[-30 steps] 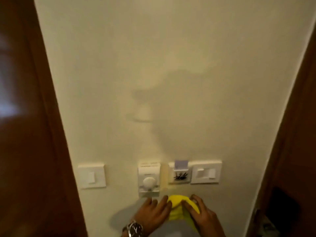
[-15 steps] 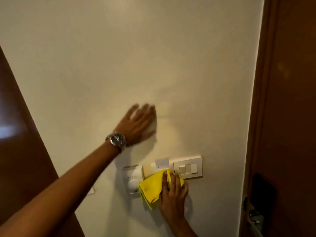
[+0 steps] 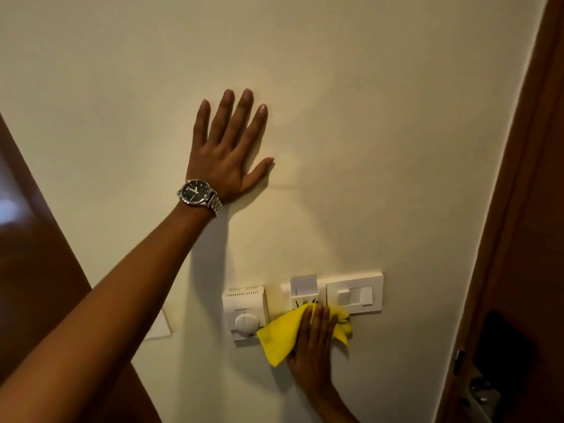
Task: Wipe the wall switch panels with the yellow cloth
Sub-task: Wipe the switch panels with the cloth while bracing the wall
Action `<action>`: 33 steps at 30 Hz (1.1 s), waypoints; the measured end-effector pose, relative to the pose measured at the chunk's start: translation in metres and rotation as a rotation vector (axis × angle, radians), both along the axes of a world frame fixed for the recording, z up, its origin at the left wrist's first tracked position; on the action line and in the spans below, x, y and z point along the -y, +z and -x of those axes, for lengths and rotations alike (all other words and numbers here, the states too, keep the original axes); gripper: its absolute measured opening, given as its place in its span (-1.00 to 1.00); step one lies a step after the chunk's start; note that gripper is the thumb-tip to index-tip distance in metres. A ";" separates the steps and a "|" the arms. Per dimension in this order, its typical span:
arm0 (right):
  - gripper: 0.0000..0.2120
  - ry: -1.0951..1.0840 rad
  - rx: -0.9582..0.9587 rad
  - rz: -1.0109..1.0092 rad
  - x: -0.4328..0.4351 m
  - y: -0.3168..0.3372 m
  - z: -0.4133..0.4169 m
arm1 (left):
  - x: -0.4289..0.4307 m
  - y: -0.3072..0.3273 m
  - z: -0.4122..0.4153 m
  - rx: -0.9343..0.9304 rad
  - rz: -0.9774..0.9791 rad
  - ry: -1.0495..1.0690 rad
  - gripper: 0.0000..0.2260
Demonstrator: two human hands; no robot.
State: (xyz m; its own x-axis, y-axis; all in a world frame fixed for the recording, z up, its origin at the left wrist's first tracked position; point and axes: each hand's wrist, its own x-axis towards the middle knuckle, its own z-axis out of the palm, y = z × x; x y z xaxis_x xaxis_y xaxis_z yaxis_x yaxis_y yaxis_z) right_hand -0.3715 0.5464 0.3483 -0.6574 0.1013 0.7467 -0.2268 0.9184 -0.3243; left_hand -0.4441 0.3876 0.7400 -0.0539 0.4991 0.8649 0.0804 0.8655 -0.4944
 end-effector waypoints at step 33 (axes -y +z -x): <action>-0.18 -0.056 -0.117 0.073 0.000 0.026 0.009 | -0.002 -0.001 0.006 -0.050 -0.010 0.047 -0.32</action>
State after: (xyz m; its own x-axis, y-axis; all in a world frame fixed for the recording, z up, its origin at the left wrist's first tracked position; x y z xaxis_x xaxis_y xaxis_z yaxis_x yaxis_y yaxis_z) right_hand -0.3804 0.5461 0.3739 -0.5579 0.1920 0.8074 -0.2165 0.9055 -0.3650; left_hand -0.4504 0.3893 0.7394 -0.0333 0.4883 0.8720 0.0149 0.8727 -0.4881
